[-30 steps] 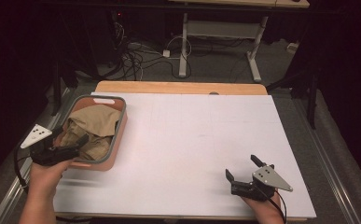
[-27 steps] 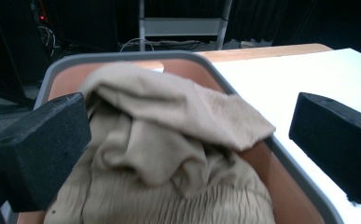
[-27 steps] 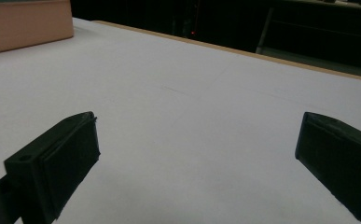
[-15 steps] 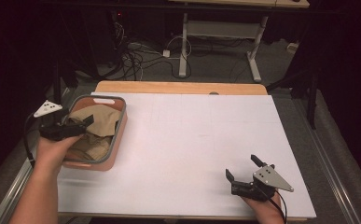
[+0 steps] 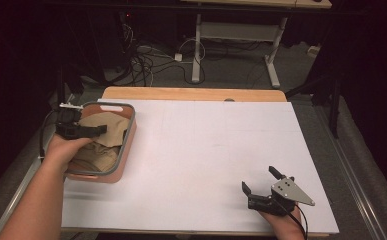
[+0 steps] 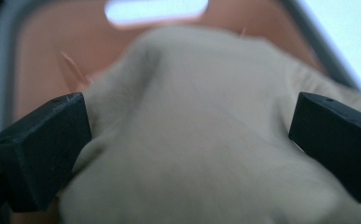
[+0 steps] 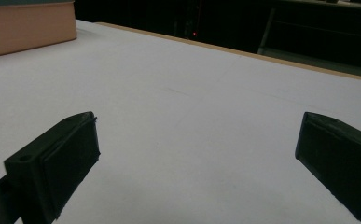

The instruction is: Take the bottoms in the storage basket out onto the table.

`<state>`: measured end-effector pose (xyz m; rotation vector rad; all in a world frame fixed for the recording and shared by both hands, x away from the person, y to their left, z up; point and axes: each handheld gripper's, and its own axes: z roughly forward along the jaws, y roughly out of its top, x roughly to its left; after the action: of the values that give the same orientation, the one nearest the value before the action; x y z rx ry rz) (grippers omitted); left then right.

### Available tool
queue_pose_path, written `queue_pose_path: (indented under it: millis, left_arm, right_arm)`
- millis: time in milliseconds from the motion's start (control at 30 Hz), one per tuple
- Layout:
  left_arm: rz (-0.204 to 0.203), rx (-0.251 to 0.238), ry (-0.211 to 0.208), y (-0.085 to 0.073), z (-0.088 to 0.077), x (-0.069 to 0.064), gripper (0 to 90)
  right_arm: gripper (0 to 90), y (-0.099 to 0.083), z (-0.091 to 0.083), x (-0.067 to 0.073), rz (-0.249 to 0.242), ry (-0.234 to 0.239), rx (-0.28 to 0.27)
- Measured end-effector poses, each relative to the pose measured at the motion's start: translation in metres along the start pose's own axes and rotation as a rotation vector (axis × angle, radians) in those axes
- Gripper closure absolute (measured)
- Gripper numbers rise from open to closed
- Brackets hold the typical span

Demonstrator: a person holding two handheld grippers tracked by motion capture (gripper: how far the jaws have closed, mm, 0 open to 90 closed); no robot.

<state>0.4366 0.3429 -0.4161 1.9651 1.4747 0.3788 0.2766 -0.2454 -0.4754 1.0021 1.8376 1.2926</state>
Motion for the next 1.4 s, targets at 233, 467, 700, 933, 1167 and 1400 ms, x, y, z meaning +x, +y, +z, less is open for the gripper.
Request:
queue_pose_path:
  millis: [233, 467, 700, 933, 1167, 1400]
  left_arm:
    - [0.034, 0.155, 0.015, 0.003, 0.017, -0.004, 0.0]
    - [0.037, 0.293, 0.003, 0.007, 0.030, -0.004, 0.0]
    - [0.039, 0.418, -0.034, 0.011, 0.042, -0.006, 0.0]
    - [0.074, 0.523, -0.018, 0.013, 0.060, -0.010, 0.0]
    - [0.087, 0.551, 0.032, 0.013, 0.071, -0.014, 0.0]
    - [0.100, 0.553, 0.028, 0.013, 0.071, -0.015, 3.3]
  right_arm:
    - [0.6, 0.000, 0.001, 0.001, -0.005, 0.003, 0.002]
    - [0.6, 0.000, 0.001, 0.001, -0.005, 0.004, 0.002]
    - [0.6, -0.001, 0.001, 0.001, -0.007, 0.005, 0.004]
    - [0.6, -0.001, 0.003, 0.002, -0.011, 0.010, 0.009]
    - [0.6, -0.001, 0.003, 0.003, -0.016, 0.012, 0.010]
    - [0.6, -0.002, 0.003, 0.002, -0.017, 0.011, 0.012]
